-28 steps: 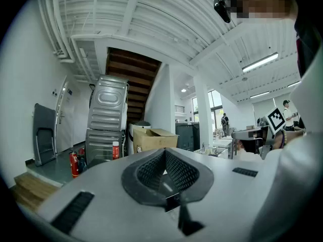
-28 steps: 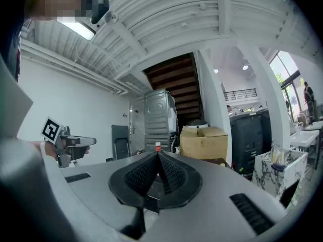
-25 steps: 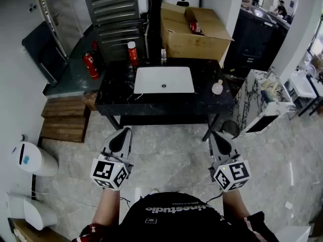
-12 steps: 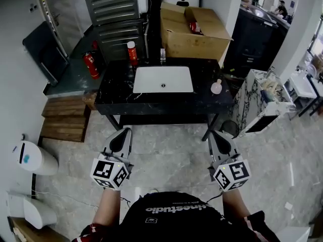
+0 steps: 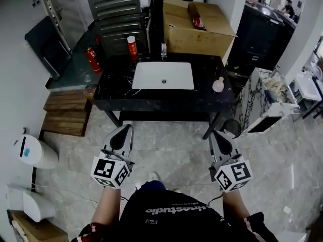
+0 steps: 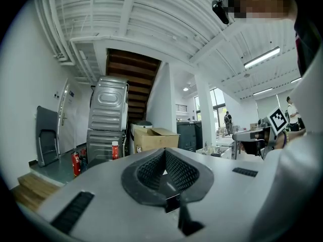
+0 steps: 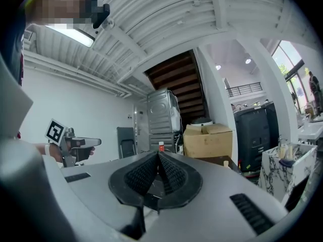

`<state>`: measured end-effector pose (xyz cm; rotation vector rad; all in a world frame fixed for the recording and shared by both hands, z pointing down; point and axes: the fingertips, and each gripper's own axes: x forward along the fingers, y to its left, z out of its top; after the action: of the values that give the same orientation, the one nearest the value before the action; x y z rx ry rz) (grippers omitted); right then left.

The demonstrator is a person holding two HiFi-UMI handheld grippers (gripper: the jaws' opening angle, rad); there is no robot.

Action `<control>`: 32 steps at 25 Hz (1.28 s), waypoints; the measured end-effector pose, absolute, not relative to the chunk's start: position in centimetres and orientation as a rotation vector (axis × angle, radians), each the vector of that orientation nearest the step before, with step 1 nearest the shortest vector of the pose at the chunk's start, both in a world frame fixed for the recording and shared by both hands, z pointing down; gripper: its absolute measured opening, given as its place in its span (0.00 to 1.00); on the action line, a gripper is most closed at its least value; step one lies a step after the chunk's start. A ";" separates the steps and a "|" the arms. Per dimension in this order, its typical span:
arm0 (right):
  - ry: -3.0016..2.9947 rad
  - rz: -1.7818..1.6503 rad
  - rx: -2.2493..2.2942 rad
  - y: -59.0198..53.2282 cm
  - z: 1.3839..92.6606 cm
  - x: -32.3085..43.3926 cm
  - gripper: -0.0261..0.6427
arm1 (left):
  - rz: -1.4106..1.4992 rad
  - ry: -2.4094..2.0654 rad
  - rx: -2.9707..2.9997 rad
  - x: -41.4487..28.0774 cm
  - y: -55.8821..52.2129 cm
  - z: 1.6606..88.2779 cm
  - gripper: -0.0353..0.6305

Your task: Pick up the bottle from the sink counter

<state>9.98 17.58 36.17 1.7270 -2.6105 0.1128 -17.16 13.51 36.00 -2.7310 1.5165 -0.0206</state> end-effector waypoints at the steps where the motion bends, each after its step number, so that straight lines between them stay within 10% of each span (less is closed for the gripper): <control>1: -2.609 0.123 1.729 17.0 36.5 10.1 0.09 | -0.034 1.518 -2.732 -17.0 13.0 36.4 0.07; 32: -2.514 0.059 1.833 -21.4 34.7 9.6 0.09 | 0.021 1.332 -2.864 -14.1 -28.3 37.3 0.07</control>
<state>9.58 -21.38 34.68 1.8333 -2.5135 0.0593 -14.06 -28.25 37.35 -2.8638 1.3317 0.0210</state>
